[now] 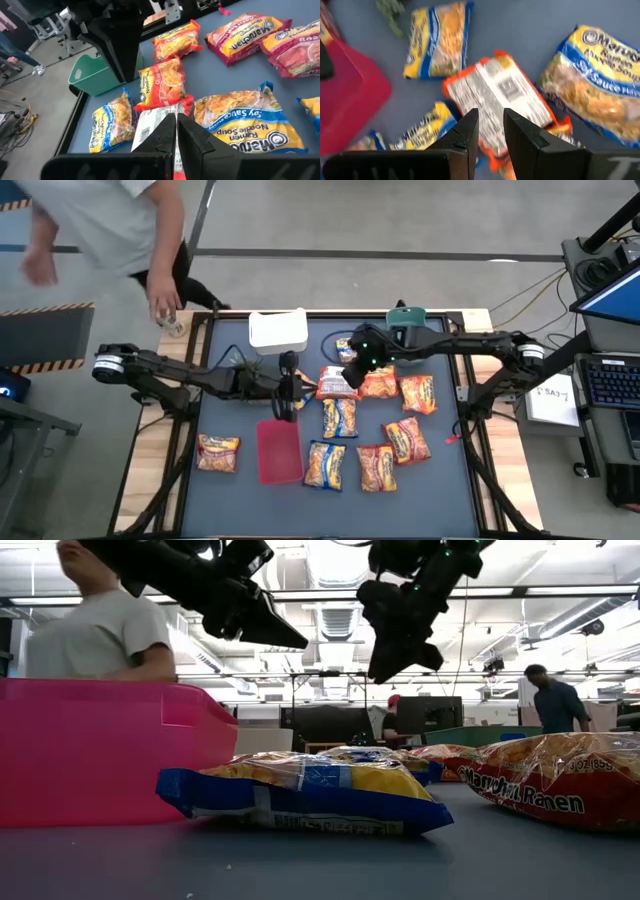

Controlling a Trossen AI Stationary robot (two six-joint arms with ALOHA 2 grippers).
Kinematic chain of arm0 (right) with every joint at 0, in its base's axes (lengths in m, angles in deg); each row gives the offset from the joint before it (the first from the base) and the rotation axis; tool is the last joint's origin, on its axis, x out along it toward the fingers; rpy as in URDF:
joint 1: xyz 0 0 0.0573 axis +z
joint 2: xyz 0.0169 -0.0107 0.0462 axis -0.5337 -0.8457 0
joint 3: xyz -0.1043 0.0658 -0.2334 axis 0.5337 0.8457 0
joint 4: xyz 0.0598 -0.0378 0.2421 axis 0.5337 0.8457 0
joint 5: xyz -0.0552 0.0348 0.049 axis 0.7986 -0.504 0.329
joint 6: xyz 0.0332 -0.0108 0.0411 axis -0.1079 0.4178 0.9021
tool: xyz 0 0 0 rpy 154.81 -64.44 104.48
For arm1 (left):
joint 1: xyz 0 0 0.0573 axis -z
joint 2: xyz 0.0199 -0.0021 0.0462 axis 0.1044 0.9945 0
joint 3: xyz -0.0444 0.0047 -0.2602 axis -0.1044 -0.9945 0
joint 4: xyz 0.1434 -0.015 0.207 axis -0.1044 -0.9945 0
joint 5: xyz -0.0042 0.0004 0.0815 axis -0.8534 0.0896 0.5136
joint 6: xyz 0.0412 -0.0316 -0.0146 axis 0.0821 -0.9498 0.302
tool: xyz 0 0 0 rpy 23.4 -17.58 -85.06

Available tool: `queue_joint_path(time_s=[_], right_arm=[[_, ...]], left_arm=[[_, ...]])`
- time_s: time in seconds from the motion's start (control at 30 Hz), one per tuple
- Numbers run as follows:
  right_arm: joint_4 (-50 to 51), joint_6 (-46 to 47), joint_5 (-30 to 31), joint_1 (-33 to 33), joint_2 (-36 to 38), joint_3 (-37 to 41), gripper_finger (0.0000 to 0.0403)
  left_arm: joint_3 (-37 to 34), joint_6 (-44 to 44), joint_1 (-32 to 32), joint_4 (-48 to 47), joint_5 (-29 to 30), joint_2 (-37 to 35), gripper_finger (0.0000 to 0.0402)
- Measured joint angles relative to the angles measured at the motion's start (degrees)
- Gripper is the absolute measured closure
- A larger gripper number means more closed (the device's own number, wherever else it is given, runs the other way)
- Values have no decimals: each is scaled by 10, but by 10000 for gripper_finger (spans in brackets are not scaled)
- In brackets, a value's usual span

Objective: Sort Maruchan noodles
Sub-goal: Put the left orange noodle pack into the green bin

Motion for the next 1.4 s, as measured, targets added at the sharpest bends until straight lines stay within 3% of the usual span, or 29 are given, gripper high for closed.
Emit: queue_joint_path(time_s=[0.23,0.4,0.63,0.97,1.1,1.2,1.4], right_arm=[[18,34,2,64,12,30,323],[-6,54,53,93,31,77,323],[-19,57,84,83,28,107,323],[-22,59,92,83,28,104,323],[-15,117,74,67,28,101,323],[-13,122,44,52,28,102,313],[-9,81,45,40,28,102,276]], left_arm=[[0,0,0,16,0,0,402],[0,9,0,22,0,1,402],[0,8,0,89,3,13,402],[0,-34,0,99,5,48,402],[0,-35,0,107,5,81,402],[0,-35,0,132,5,110,402],[1,-35,-4,202,5,170,402]])
